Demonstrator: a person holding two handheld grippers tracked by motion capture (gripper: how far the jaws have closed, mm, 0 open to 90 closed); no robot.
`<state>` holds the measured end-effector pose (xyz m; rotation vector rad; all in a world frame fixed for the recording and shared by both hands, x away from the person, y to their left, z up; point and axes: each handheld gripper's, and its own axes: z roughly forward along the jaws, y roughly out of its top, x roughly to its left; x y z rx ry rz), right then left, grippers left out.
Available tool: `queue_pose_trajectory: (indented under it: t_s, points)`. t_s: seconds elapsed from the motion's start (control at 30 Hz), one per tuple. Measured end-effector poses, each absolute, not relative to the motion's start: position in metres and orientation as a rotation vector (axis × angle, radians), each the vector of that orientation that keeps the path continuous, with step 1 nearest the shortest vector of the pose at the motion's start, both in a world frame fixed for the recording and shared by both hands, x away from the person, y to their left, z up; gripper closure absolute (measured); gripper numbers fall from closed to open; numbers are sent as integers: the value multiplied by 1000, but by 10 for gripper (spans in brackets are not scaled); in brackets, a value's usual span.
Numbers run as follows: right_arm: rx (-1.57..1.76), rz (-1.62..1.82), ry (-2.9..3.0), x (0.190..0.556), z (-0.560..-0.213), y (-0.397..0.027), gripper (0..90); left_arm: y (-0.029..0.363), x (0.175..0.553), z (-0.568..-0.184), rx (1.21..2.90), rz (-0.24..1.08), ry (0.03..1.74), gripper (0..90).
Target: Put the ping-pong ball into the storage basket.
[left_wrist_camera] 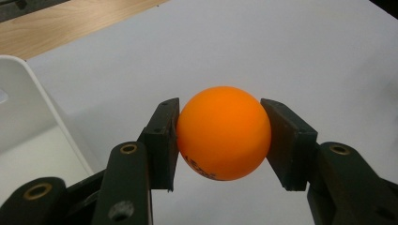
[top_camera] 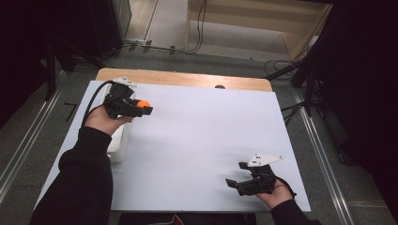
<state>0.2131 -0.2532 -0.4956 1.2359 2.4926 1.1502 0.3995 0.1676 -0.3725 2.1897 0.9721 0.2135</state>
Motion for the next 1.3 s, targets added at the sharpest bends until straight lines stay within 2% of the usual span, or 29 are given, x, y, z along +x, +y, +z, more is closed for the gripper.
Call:
queue_pose_trajectory:
  t_s: [0.8,1.3]
  points:
    - [1231,1145,2497,213,-496,-253,132,188,407,-374,2158,256,1061,505]
    - [1233,1146,2495,213,-496,-253,131,200,410,-373,2107,333,1177,505]
